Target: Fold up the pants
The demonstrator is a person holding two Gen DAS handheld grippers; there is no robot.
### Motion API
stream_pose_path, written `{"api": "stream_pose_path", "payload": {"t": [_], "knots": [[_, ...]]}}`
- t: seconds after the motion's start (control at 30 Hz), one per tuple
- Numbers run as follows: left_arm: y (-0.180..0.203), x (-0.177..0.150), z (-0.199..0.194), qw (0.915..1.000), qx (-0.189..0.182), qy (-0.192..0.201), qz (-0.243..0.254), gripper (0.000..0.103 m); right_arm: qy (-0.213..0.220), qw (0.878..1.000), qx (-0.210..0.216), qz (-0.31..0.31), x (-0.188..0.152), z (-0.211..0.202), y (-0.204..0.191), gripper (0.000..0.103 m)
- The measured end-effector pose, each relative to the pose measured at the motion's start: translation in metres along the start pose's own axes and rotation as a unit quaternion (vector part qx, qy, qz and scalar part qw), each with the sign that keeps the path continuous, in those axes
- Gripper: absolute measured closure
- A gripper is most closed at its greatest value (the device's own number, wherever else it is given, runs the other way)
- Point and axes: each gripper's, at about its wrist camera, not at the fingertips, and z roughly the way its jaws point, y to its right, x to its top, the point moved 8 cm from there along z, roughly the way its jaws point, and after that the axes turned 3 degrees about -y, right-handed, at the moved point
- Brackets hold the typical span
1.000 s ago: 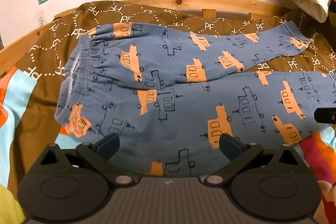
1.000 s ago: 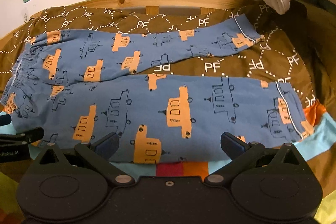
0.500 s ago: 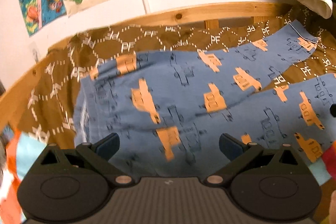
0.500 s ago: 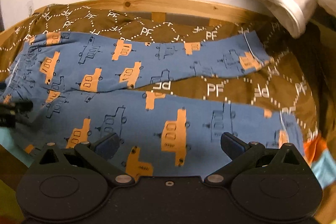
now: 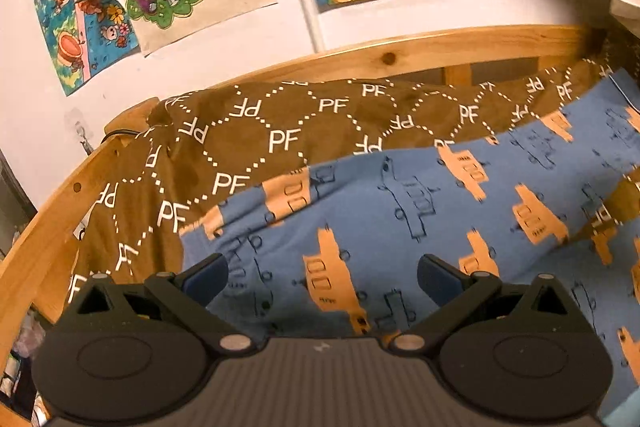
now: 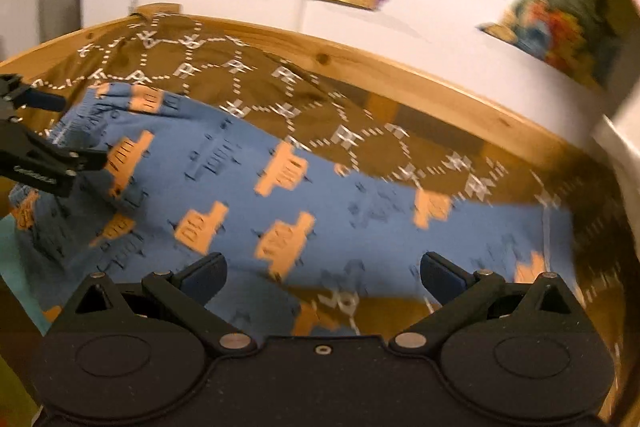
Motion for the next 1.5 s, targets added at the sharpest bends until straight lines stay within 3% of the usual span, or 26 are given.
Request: {"api": "stream_pose_path", "payload": {"t": [0.43,0.6,0.73,0.83,0.93,1.07,1.2,1.3,1.4,1.47,1.5], "knots": [[-0.023,0.024,0.031,0.9997,-0.006,0.022,0.009,0.000,-0.007,1.000,0.024,-0.012,0.047,0.065,0.014,0.001],[-0.035,0.043,0.044,0.9967,-0.024,0.069,0.036,0.000,-0.018,0.997,0.067,-0.044,0.060,0.103,0.017,0.001],[-0.045,0.056,0.055,0.9903,-0.027,0.111,0.079,0.000,-0.005,0.995,0.053,-0.087,0.072,0.125,0.023,0.001],[-0.050,0.059,0.073,0.9912,-0.051,0.086,0.086,0.001,-0.018,0.994,0.053,-0.090,0.078,0.143,0.035,0.001],[-0.050,0.060,0.089,0.9899,-0.089,0.056,0.095,0.008,-0.028,0.993,0.067,-0.089,0.077,0.159,0.045,0.002],[-0.052,0.060,0.108,0.9895,-0.097,0.020,0.106,0.024,-0.041,0.992,0.068,-0.097,0.077,0.178,0.052,0.011],[-0.054,0.059,0.116,0.9893,-0.108,0.004,0.098,0.030,-0.049,0.989,0.069,-0.118,0.078,0.192,0.049,0.024],[-0.051,0.057,0.120,0.9876,-0.112,-0.004,0.110,0.037,-0.058,0.988,0.076,-0.122,0.080,0.201,0.045,0.028],[-0.047,0.054,0.123,0.9851,-0.114,-0.017,0.127,0.056,-0.069,0.985,0.083,-0.132,0.083,0.209,0.040,0.028],[-0.045,0.052,0.126,0.9841,-0.110,-0.027,0.137,0.082,-0.079,0.983,0.086,-0.142,0.083,0.214,0.037,0.031],[-0.044,0.052,0.127,0.9839,-0.105,-0.032,0.141,0.083,-0.083,0.981,0.087,-0.149,0.083,0.216,0.035,0.034]]}}
